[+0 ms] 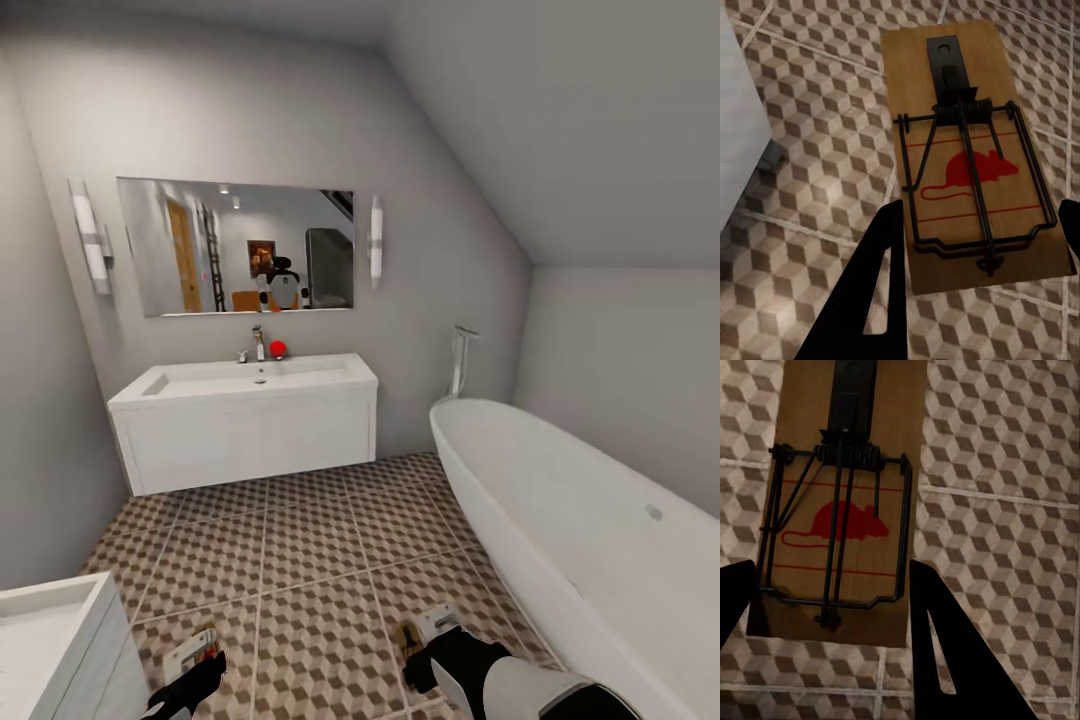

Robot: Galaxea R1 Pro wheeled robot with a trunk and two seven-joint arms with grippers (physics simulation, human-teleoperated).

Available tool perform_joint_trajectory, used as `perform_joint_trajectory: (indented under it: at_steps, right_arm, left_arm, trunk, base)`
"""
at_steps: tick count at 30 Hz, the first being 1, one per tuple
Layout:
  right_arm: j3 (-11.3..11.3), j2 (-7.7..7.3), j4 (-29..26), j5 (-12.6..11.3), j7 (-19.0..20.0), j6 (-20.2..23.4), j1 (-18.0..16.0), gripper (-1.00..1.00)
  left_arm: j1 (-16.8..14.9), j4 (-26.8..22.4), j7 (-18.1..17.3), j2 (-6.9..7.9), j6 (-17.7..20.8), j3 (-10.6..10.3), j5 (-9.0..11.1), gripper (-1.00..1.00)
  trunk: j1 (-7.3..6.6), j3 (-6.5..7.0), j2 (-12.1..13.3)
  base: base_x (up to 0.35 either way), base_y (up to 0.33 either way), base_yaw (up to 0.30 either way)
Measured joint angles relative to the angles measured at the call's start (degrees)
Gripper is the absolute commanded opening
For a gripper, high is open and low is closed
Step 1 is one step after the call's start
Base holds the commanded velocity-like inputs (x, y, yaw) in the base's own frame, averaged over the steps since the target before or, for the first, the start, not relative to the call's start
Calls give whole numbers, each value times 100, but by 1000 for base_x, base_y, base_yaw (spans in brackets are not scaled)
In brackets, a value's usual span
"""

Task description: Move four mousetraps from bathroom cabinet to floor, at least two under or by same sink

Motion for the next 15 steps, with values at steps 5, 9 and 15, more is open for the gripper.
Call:
perform_joint_trajectory:
  at_steps: [5,9,15]
  right_arm:
    - [0,0,0,0,0,0,0,-100]
    - [0,0,0,0,0,-1,0,-100]
    - [0,0,0,0,-2,-14,0,-100]
  left_arm:
    - [0,0,-1,0,0,-1,2,-100]
    - [0,0,1,0,0,-3,1,-100]
    - [0,0,3,0,0,-3,-15,-100]
  trunk:
    - [0,0,0]
    - [0,0,0]
    - [0,0,0]
  base:
    - [323,0,273]
    - [323,0,273]
    - [323,0,273]
